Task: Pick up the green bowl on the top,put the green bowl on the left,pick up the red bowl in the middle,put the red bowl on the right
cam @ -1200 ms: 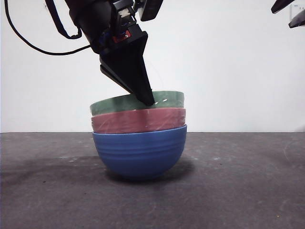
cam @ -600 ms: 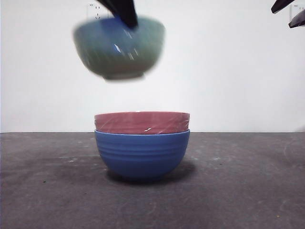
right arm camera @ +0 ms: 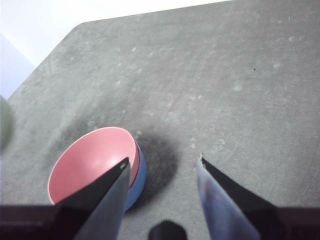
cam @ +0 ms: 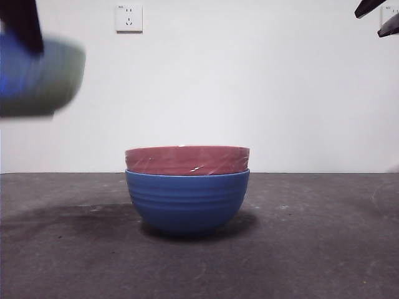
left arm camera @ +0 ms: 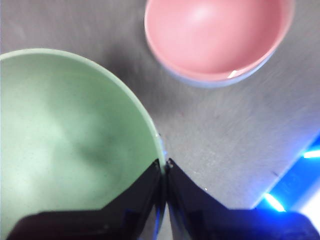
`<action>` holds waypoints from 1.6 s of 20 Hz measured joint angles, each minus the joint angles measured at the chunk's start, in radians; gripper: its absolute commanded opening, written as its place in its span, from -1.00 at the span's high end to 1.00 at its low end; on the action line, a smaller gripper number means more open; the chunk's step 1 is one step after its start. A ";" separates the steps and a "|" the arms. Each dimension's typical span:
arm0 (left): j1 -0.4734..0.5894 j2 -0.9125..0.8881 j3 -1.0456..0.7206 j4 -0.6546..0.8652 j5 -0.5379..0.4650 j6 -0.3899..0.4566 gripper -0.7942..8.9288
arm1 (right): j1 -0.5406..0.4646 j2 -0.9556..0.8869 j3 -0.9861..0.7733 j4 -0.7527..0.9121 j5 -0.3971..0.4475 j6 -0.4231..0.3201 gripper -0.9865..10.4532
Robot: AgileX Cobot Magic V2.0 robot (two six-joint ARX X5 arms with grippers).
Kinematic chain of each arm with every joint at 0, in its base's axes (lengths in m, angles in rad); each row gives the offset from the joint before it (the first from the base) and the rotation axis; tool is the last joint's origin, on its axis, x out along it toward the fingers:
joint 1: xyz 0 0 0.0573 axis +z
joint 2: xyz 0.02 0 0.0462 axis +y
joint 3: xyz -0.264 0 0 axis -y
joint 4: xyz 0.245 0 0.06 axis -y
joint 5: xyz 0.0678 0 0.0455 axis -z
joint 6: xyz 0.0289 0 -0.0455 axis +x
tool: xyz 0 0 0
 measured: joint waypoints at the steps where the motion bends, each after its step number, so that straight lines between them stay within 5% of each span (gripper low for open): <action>1: 0.000 0.009 -0.061 0.062 0.000 -0.008 0.85 | 0.000 0.001 0.000 -0.003 0.000 0.000 0.44; 5: 0.001 0.068 -0.208 0.273 0.000 -0.016 0.85 | 0.000 0.002 0.000 -0.015 0.000 0.000 0.44; 15: 0.006 0.288 -0.228 0.407 0.002 0.000 0.81 | 0.000 0.003 0.000 -0.024 0.000 0.000 0.44; 18: 0.006 0.289 -0.229 0.385 0.000 -0.001 0.25 | 0.000 0.003 0.000 -0.024 0.000 0.000 0.44; 19: 0.006 0.288 -0.229 0.371 -0.003 -0.006 0.20 | 0.000 0.003 0.000 -0.024 0.000 0.000 0.44; 26: 0.006 0.099 -0.129 0.263 0.003 -0.088 0.20 | 0.024 0.027 0.011 -0.027 -0.002 -0.012 0.43; 32: 0.111 -0.195 -0.107 0.196 0.006 -0.146 0.20 | 0.226 0.218 0.199 -0.154 0.000 -0.098 0.43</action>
